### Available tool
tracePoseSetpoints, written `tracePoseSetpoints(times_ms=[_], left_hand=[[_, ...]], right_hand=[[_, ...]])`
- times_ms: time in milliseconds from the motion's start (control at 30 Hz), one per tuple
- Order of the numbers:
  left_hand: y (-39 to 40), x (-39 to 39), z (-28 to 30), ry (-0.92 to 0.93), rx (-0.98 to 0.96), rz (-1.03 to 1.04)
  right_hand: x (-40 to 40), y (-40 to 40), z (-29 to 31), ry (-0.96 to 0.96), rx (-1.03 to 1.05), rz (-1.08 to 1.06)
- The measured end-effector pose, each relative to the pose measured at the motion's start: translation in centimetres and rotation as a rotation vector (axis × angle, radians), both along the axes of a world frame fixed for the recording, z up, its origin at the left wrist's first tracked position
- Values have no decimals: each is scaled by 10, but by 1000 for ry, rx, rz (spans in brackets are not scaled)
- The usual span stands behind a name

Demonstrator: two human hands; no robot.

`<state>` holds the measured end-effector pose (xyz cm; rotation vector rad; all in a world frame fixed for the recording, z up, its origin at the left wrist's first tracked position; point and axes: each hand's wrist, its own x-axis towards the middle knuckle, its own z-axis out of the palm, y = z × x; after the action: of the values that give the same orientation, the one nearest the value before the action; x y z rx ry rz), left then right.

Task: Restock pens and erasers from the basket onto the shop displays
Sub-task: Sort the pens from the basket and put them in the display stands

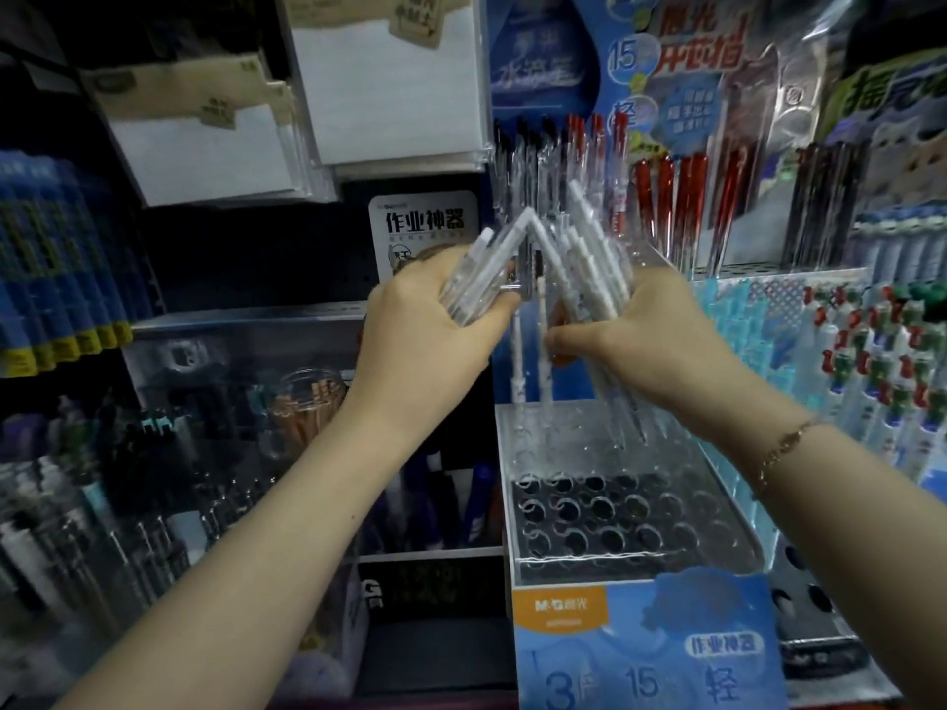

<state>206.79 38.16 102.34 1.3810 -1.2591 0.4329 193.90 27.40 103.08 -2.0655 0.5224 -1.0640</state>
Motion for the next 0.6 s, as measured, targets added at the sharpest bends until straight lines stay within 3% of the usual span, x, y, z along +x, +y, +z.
tracePoseSetpoints(times_ms=[200, 367, 500, 600], left_hand=[[2, 4, -13, 142, 26, 5], [13, -5, -16, 419, 70, -243], [24, -16, -15, 692, 143, -531], [26, -25, -11, 778, 132, -615]], right_hand=[[-1, -5, -6, 108, -15, -105], [-9, 2, -4, 105, -17, -126], [-30, 11, 4, -195, 521, 250], [-36, 20, 5, -113, 655, 578]])
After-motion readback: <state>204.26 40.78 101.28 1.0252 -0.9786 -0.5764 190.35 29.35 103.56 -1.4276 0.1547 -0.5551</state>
